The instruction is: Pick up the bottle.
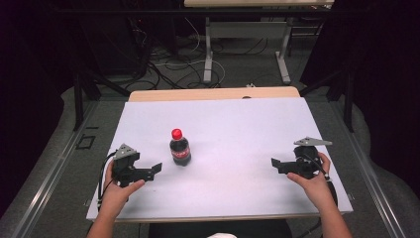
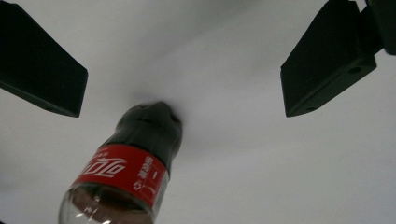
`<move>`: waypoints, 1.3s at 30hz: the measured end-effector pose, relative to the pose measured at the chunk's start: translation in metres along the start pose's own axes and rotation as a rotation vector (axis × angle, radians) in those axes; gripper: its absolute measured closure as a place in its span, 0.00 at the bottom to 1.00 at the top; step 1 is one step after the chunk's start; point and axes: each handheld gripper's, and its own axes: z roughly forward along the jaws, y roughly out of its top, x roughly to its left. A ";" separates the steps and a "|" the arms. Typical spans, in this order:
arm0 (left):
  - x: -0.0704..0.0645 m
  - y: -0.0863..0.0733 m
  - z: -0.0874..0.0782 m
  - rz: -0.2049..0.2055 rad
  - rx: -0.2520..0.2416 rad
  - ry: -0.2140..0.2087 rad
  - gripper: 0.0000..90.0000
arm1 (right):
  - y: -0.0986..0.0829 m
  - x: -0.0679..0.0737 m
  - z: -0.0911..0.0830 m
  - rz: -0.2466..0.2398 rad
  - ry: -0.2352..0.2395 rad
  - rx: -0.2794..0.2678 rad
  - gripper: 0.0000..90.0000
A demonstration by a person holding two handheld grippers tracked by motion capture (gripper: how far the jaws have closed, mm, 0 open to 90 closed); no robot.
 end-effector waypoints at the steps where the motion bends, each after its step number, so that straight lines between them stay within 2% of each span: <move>1: 0.000 0.000 0.000 0.000 0.000 0.000 0.01 | 0.000 0.002 -0.002 -0.012 0.006 -0.009 0.00; 2: -0.002 0.001 0.000 0.010 -0.003 -0.002 0.01 | 0.000 0.002 -0.002 -0.012 0.006 -0.009 0.00; 3: -0.005 0.004 0.001 0.018 -0.018 -0.008 0.01 | 0.001 0.005 -0.004 -0.043 0.006 -0.013 0.00; 9: -0.012 0.011 0.003 0.026 -0.049 -0.044 0.01 | 0.002 0.013 -0.005 -0.064 0.020 -0.020 0.00; 10: -0.013 0.014 0.005 0.042 -0.050 -0.045 0.01 | 0.002 0.015 -0.002 -0.067 0.028 -0.020 0.00; 13: -0.018 0.020 0.009 0.055 -0.049 -0.054 0.02 | 0.002 0.017 0.001 -0.075 0.039 -0.012 0.00; 17: -0.025 0.025 0.016 0.070 -0.053 -0.066 0.02 | 0.001 0.018 0.004 -0.074 0.028 -0.010 0.00; 18: -0.028 0.027 0.023 0.076 -0.050 -0.074 0.02 | 0.000 0.018 0.005 -0.067 0.018 -0.015 0.00; 19: -0.028 0.027 0.023 0.076 -0.050 -0.074 0.02 | 0.000 0.017 0.004 -0.070 0.021 -0.013 0.00; 20: -0.029 0.029 0.030 0.084 -0.032 -0.077 0.02 | -0.001 0.016 0.005 -0.069 0.021 -0.015 0.00; 21: -0.029 0.029 0.030 0.084 -0.032 -0.077 0.03 | -0.001 0.016 0.005 -0.064 0.016 -0.018 0.00; 22: -0.031 0.029 0.038 0.086 -0.023 -0.072 0.03 | -0.001 0.015 0.005 -0.067 0.009 -0.019 0.00; 25: -0.033 0.029 0.048 0.090 -0.016 -0.063 0.06 | -0.001 0.015 0.005 -0.054 0.023 -0.020 0.00; 28: -0.033 0.029 0.057 0.085 -0.030 -0.044 0.10 | -0.002 0.014 0.005 -0.061 0.020 -0.022 0.00; 30: -0.033 0.029 0.062 0.067 -0.048 -0.033 0.11 | -0.002 0.015 0.005 -0.060 0.024 -0.026 0.00; 33: -0.033 0.029 0.067 0.077 -0.063 -0.021 0.18 | -0.001 0.015 0.005 -0.057 0.023 -0.033 0.00; 37: -0.034 0.030 0.073 0.081 -0.054 -0.028 0.18 | -0.002 0.015 0.006 -0.055 0.026 -0.032 0.00; 39: -0.034 0.030 0.076 0.098 -0.049 -0.033 0.18 | -0.002 0.014 0.006 -0.048 0.029 -0.026 0.00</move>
